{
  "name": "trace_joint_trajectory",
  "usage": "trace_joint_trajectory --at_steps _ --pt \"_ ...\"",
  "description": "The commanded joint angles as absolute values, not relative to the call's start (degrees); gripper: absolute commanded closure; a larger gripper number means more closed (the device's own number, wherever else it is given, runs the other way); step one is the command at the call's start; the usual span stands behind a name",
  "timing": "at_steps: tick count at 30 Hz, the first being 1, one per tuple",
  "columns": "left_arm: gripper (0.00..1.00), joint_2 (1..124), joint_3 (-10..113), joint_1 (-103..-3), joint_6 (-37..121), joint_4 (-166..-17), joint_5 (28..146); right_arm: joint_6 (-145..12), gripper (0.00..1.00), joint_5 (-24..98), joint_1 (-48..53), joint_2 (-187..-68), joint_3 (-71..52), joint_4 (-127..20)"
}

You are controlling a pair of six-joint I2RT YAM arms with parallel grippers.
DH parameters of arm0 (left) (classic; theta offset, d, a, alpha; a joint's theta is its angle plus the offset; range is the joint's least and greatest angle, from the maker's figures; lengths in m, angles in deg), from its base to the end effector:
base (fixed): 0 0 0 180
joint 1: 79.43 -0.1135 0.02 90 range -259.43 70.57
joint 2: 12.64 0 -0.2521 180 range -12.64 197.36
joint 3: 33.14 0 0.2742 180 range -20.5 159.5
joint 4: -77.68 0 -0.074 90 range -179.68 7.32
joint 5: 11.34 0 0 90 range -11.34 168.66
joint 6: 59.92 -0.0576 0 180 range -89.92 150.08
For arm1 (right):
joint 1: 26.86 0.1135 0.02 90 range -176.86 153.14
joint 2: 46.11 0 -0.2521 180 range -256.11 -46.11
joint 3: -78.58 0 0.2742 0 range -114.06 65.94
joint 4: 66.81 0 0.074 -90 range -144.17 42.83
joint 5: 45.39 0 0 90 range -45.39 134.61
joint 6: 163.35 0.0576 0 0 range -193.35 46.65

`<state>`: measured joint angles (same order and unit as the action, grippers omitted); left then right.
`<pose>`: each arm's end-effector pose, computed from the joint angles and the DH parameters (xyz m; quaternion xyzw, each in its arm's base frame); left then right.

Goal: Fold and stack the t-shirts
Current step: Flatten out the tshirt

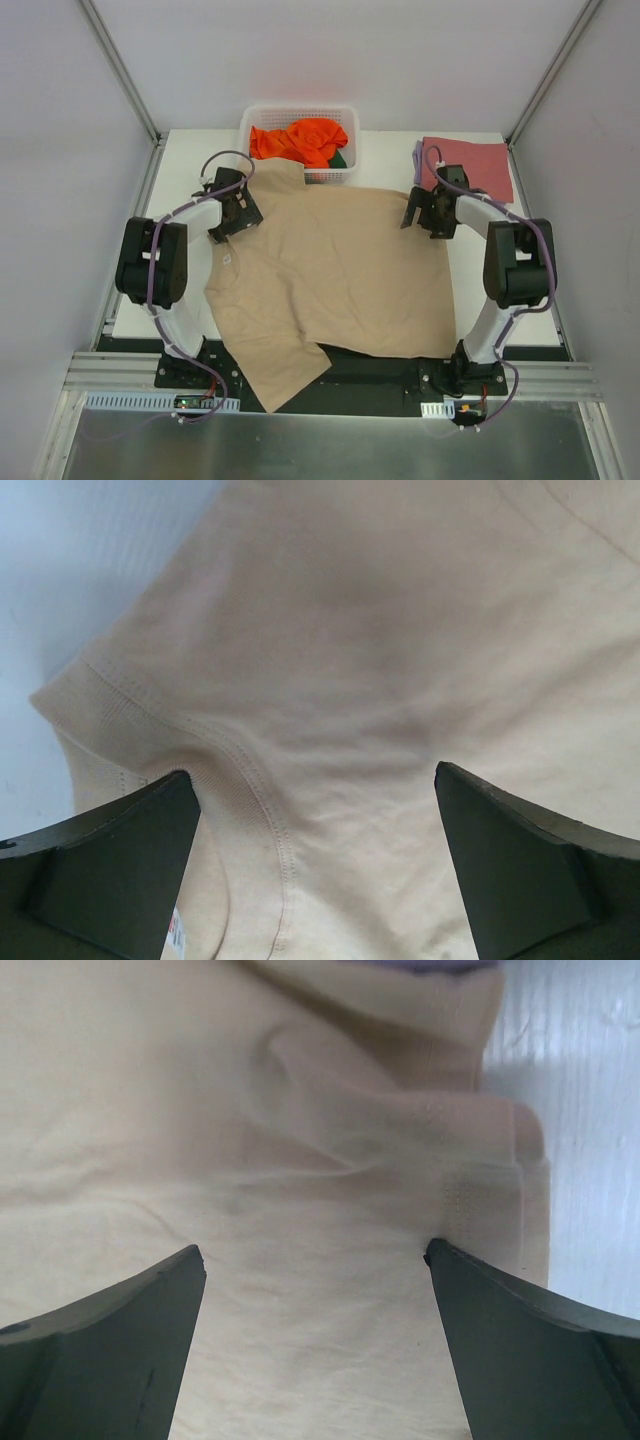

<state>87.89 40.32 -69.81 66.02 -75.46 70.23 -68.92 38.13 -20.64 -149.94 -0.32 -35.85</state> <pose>0.3833 -0.0564 0.1307 -0.2381 0.9182 -0.0551 0.3117 0.3994 0.0501 0.1341 -0.0315 0.9541 0.0810 0.2865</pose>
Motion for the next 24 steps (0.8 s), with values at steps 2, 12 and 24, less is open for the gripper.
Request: trace_joint_trajectory --at_steps 2,12,24 --pt "0.01 94.32 47.16 -72.31 62.25 -72.19 68.20 -70.88 0.04 38.98 -21.41 -154.21 -5.33 -33.69" --pt "0.01 101.00 61.75 -74.16 56.45 -69.29 68.64 -72.91 0.04 40.65 -22.03 -156.42 -13.59 -31.76" --pt "0.01 76.17 41.59 -70.84 62.06 -68.50 79.70 -69.84 0.04 42.59 -17.12 -134.91 1.58 -29.74"
